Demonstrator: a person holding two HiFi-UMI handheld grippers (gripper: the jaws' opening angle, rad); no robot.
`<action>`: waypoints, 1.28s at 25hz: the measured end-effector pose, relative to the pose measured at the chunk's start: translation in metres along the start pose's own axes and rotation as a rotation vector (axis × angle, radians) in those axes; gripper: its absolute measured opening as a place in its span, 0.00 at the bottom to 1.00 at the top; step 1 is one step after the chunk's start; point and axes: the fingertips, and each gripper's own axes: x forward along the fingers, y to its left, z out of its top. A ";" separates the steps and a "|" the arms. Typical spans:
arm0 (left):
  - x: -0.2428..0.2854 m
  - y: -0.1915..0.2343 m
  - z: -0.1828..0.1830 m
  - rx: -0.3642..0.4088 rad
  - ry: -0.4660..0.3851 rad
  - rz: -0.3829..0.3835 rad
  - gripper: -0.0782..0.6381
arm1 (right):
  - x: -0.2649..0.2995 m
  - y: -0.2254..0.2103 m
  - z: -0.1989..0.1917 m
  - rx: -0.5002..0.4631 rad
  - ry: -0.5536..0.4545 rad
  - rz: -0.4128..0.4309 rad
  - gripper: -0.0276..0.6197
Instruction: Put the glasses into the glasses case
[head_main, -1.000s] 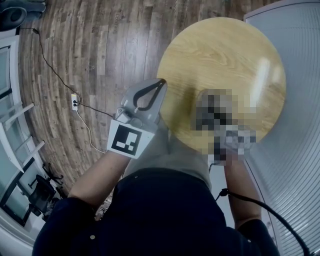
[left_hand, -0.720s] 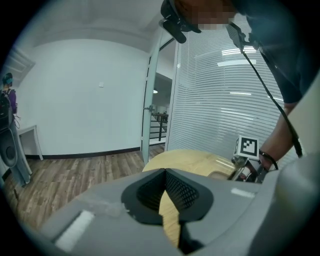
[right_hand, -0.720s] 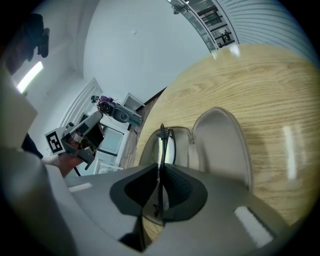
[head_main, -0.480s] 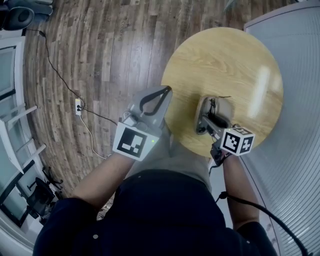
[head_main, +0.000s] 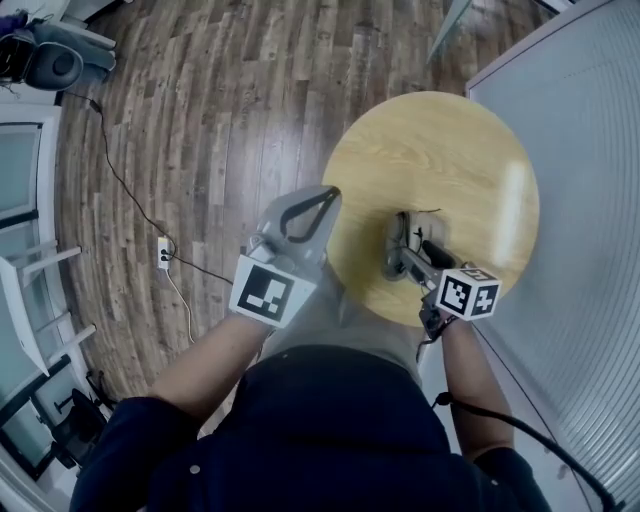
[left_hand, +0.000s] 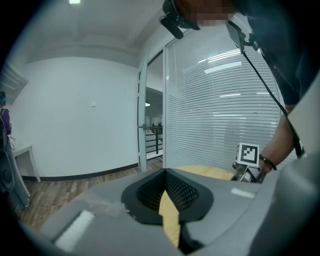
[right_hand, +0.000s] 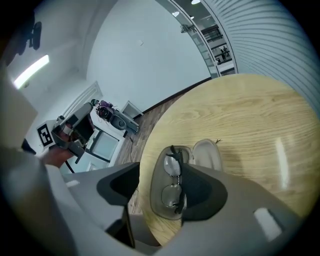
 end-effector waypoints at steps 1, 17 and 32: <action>-0.001 -0.002 0.006 0.007 -0.009 -0.002 0.12 | -0.005 0.000 0.001 -0.002 -0.012 -0.004 0.47; -0.027 -0.042 0.083 0.137 -0.145 -0.063 0.12 | -0.112 0.027 0.042 -0.105 -0.379 -0.104 0.49; -0.078 -0.100 0.113 0.253 -0.226 -0.128 0.12 | -0.260 0.105 0.040 -0.393 -0.943 -0.051 0.19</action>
